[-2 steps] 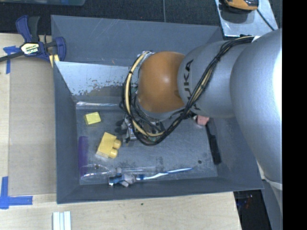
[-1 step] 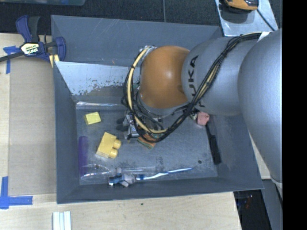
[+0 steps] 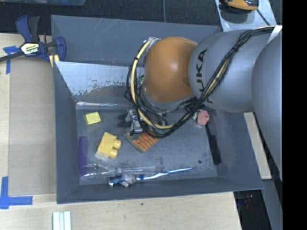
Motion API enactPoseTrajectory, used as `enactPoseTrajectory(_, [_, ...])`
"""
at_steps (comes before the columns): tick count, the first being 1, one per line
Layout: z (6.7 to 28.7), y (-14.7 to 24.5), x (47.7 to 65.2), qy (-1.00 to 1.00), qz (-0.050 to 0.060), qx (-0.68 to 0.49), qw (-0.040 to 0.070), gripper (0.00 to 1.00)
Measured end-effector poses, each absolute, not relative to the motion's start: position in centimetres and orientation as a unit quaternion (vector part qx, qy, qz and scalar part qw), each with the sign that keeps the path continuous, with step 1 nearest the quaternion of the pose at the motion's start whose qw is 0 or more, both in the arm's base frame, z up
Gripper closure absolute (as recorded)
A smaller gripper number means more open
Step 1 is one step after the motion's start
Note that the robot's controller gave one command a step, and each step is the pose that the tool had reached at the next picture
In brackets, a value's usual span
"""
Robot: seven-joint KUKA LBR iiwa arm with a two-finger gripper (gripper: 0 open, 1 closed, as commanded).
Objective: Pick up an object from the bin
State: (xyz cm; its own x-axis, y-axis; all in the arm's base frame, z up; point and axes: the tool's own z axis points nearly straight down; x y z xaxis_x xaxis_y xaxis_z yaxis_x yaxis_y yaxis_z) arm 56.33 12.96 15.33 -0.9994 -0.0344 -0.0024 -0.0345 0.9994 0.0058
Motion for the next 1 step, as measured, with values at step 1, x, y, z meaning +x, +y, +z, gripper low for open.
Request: enactPoseTrajectory(1, [19.87,12.99,56.47,1.0,0.003,-0.017,0.004,1.0])
